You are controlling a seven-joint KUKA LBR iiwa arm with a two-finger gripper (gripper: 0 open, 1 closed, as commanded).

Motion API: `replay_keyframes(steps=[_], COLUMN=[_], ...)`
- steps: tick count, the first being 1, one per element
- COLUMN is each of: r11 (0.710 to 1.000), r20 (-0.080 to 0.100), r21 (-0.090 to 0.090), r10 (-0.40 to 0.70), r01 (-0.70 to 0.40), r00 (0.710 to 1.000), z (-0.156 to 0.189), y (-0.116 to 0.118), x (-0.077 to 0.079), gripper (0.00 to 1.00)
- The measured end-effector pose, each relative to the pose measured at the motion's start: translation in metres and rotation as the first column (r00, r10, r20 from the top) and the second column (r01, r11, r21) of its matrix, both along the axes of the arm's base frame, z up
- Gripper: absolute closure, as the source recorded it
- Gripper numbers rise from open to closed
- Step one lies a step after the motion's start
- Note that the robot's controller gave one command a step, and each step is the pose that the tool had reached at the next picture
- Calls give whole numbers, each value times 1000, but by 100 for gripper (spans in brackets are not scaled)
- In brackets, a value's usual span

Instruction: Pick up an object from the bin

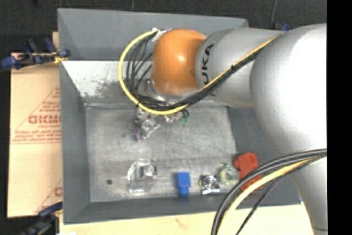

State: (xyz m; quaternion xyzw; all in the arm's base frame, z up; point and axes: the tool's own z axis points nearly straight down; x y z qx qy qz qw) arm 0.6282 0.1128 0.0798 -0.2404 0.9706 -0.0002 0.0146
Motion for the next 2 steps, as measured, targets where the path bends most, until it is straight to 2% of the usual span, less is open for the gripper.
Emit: replay_keyframes(steps=[1, 2], r11=[999, 1000], r20=[-14, -14], r21=[-6, -6], r10=[33, 22], r01=[-34, -22], r00=[999, 1000], z=[117, 204], y=[-3, -4], x=[15, 18], gripper=[100, 100])
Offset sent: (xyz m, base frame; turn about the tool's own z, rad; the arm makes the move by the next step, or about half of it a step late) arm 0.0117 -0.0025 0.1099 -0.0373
